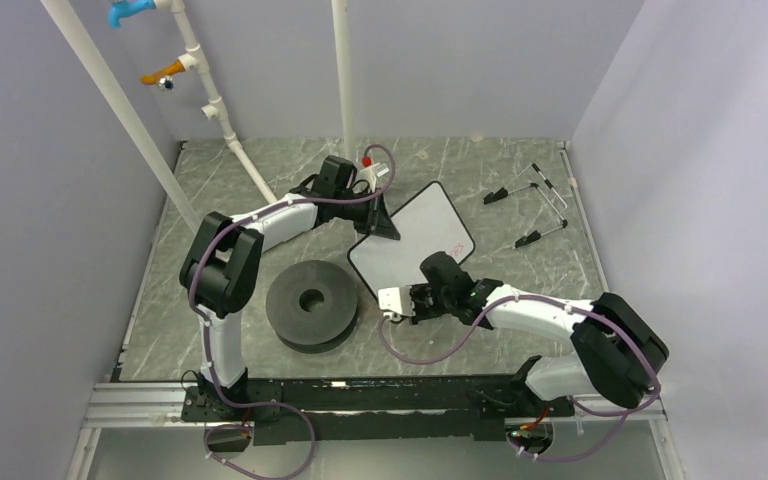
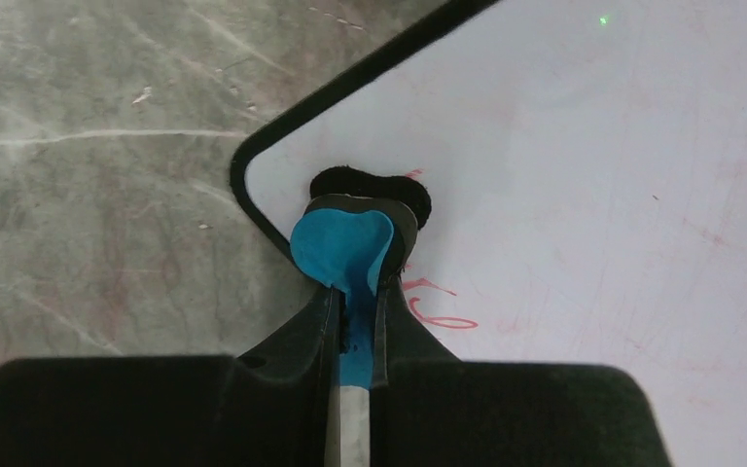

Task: Erase the whiteboard
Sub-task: Erase the whiteboard at the center of the board.

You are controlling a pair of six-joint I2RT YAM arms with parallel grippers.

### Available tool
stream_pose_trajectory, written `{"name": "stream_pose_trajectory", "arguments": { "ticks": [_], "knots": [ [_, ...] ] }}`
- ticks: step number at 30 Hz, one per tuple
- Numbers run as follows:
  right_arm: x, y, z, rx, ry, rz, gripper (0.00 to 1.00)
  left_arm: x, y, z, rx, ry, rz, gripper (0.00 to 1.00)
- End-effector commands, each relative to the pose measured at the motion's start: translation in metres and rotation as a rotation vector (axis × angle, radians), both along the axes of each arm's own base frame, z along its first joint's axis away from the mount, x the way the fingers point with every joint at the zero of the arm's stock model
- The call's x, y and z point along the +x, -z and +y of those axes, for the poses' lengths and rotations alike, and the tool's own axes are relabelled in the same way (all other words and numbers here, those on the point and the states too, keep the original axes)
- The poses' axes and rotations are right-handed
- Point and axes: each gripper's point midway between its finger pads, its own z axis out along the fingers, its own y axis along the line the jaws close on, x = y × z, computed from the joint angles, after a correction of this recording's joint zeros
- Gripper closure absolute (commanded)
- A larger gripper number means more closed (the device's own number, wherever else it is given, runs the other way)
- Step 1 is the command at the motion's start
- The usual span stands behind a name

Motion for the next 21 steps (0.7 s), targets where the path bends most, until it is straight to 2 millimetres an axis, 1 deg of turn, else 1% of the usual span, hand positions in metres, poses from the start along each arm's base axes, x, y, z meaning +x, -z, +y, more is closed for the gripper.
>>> {"name": "stream_pose_trajectory", "arguments": {
  "ticks": [1, 2, 3, 5, 7, 8, 10, 11, 12, 13, 17, 18, 19, 21],
  "knots": [
    [0.060, -0.039, 0.004, 0.141, 0.255, -0.151, 1.00, -0.001, -0.002, -0.009, -0.018, 0.061, -0.077, 1.00],
    [0.069, -0.049, 0.002, 0.169, 0.292, -0.166, 1.00, -0.002, -0.002, -0.009, -0.019, 0.065, -0.076, 1.00],
    [0.073, -0.053, 0.001, 0.183, 0.309, -0.180, 1.00, -0.002, -0.002, -0.010, -0.021, 0.069, -0.075, 1.00],
    [0.071, -0.047, 0.001, 0.167, 0.300, -0.177, 1.00, -0.002, -0.002, -0.011, -0.021, 0.074, -0.075, 1.00],
    [0.054, -0.032, 0.003, 0.114, 0.208, -0.153, 1.00, -0.002, -0.002, -0.011, -0.021, 0.074, -0.074, 1.00],
    [0.039, -0.023, 0.005, 0.085, 0.131, -0.130, 1.00, -0.002, -0.002, -0.011, -0.022, 0.075, -0.073, 1.00],
    [0.002, -0.004, 0.009, 0.026, -0.053, -0.069, 1.00, -0.001, -0.002, -0.011, -0.026, 0.075, -0.071, 1.00],
    [-0.012, 0.002, 0.009, 0.006, -0.124, -0.051, 1.00, -0.002, -0.004, -0.012, -0.030, 0.078, -0.071, 1.00],
    [-0.018, 0.007, 0.009, -0.015, -0.167, -0.058, 1.00, -0.001, -0.005, -0.012, -0.034, 0.079, -0.072, 1.00],
    [-0.019, 0.008, 0.009, -0.025, -0.173, -0.061, 1.00, -0.002, -0.005, -0.013, -0.036, 0.081, -0.072, 1.00],
    [-0.007, -0.001, 0.016, -0.005, -0.123, -0.086, 1.00, -0.004, -0.006, -0.013, -0.045, 0.091, -0.068, 1.00],
    [-0.001, -0.004, 0.017, 0.012, -0.081, -0.098, 1.00, -0.004, -0.007, -0.013, -0.047, 0.092, -0.067, 1.00],
    [0.015, -0.014, 0.019, 0.052, 0.002, -0.130, 1.00, -0.004, -0.007, -0.013, -0.047, 0.094, -0.066, 1.00],
    [0.052, -0.037, 0.013, 0.132, 0.189, -0.159, 1.00, -0.005, -0.006, -0.013, -0.049, 0.097, -0.066, 1.00]
  ]
}}
